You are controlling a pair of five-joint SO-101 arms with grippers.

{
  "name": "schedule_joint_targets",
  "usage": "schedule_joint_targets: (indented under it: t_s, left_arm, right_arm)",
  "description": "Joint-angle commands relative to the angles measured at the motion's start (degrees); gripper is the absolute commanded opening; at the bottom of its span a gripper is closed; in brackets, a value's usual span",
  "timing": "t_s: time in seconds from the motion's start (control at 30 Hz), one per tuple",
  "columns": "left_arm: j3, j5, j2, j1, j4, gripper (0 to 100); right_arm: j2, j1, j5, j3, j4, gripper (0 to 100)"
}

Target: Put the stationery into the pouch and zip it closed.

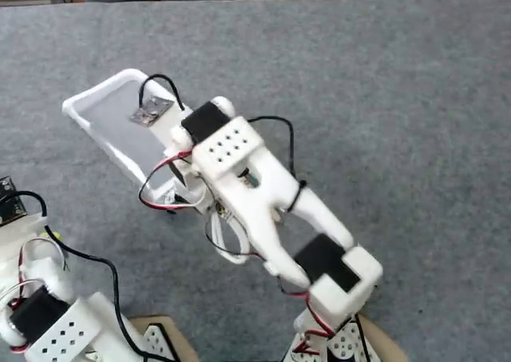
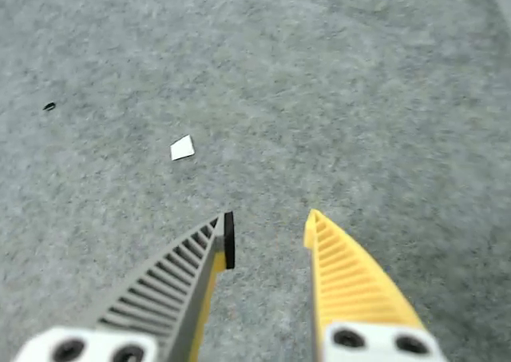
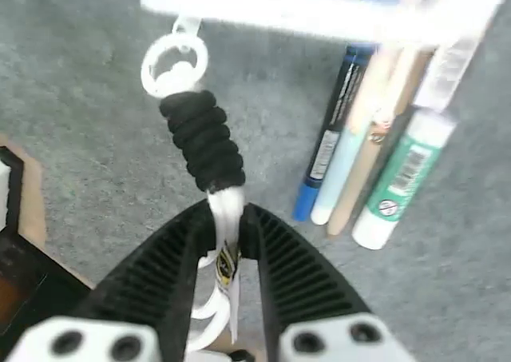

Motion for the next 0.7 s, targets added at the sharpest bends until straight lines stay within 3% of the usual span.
schedule_joint_targets:
  t_s: [0.0, 0.27, 0.43, 0.67]
  left_arm:
    - [-2.86, 3.60, -0.44, 3.03, 1.41, 18]
    - [-13.23, 5.01, -0.44, 11.21, 12.31, 36]
    - [-19.21, 5.54, -0.44, 16.31, 13.80, 38]
    - [-19.47, 13.45, -0.35, 29.14, 13.19, 38]
  right_arm:
    - [-7.60, -0.97, 1.67, -0.04, 0.26, 1.1]
    - [-16.04, -0.97, 1.76, -0.31, 1.67, 1.1]
    - [-18.07, -1.05, 1.76, -0.31, 1.67, 1.1]
    - [-19.91, -3.43, 1.76, -0.48, 1.67, 1.1]
